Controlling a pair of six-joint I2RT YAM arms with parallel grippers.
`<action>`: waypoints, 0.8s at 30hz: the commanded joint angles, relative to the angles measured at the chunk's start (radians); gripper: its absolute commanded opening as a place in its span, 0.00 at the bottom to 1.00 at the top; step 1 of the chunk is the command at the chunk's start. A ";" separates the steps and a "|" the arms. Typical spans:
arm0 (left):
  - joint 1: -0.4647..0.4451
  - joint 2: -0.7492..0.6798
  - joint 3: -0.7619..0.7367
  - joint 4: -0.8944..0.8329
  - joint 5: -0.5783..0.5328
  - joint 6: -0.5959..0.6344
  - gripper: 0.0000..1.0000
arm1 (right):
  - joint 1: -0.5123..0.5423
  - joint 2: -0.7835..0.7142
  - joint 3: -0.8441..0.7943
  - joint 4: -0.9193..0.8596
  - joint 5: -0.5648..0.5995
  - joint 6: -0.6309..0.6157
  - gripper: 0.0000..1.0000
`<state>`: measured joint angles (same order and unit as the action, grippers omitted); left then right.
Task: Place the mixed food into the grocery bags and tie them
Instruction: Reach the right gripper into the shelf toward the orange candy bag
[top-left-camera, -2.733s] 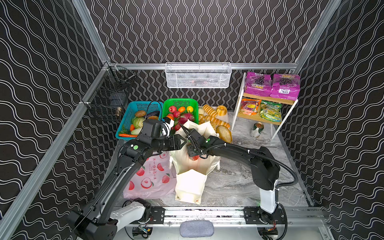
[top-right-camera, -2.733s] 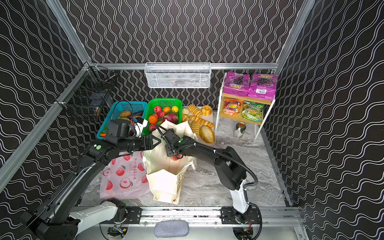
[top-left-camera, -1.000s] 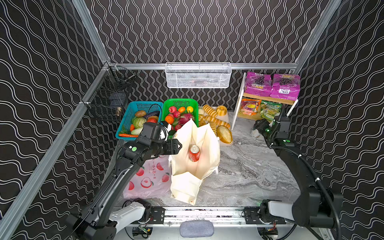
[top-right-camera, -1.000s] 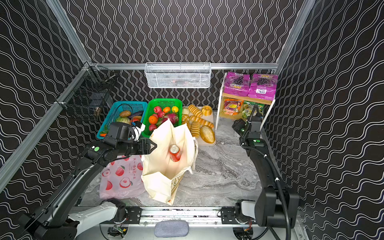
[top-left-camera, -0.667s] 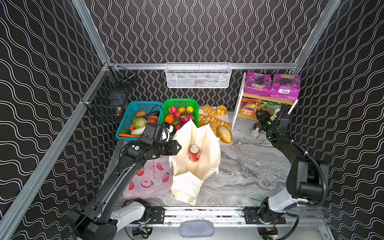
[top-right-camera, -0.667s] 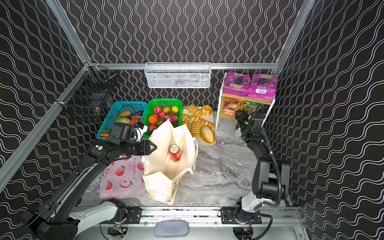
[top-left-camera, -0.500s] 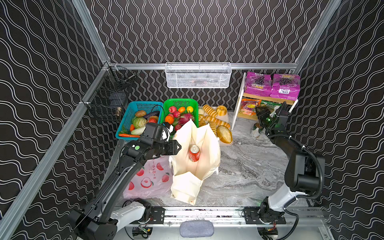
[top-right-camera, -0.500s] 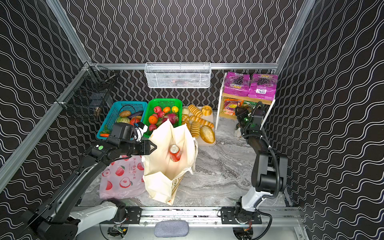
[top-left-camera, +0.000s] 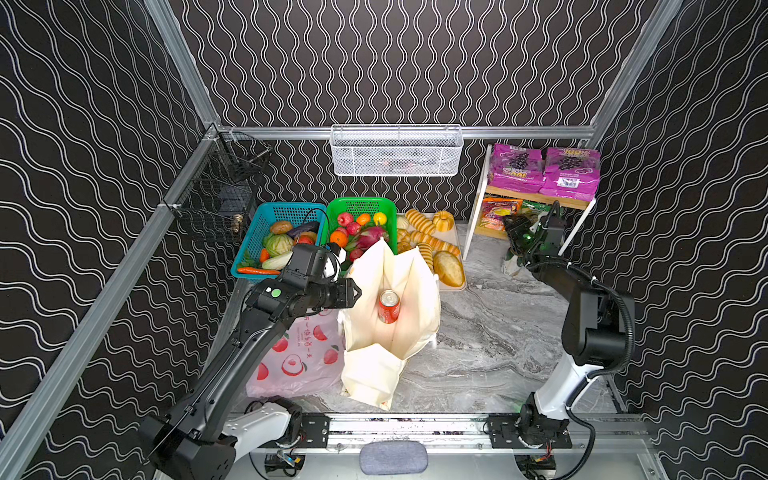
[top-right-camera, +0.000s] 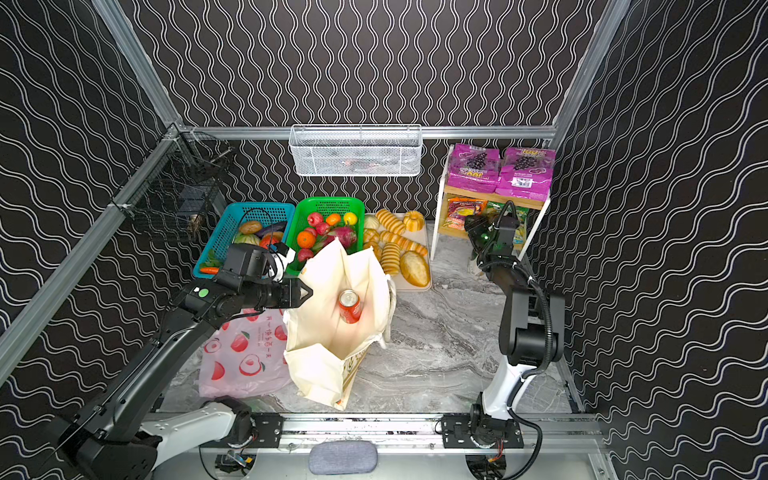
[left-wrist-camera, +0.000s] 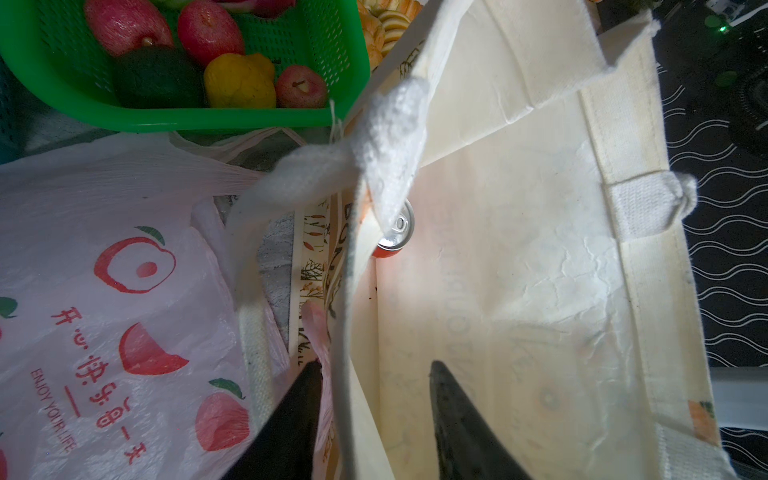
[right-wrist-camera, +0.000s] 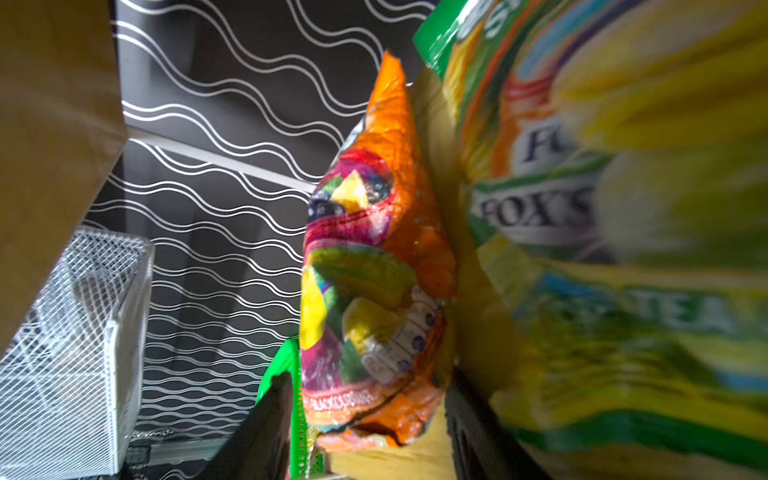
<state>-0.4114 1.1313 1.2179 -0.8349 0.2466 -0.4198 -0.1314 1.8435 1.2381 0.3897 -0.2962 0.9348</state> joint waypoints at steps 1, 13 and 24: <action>0.001 0.001 0.012 0.004 -0.003 0.007 0.46 | 0.000 0.016 -0.001 0.042 -0.011 0.028 0.59; 0.001 -0.015 0.009 -0.007 -0.016 0.000 0.45 | -0.001 0.045 -0.042 0.134 -0.013 0.116 0.25; 0.002 -0.021 0.004 0.008 0.012 -0.006 0.39 | 0.000 -0.102 -0.079 0.069 -0.041 0.028 0.00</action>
<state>-0.4118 1.1130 1.2240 -0.8398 0.2413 -0.4202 -0.1318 1.7866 1.1801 0.4656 -0.3264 1.0008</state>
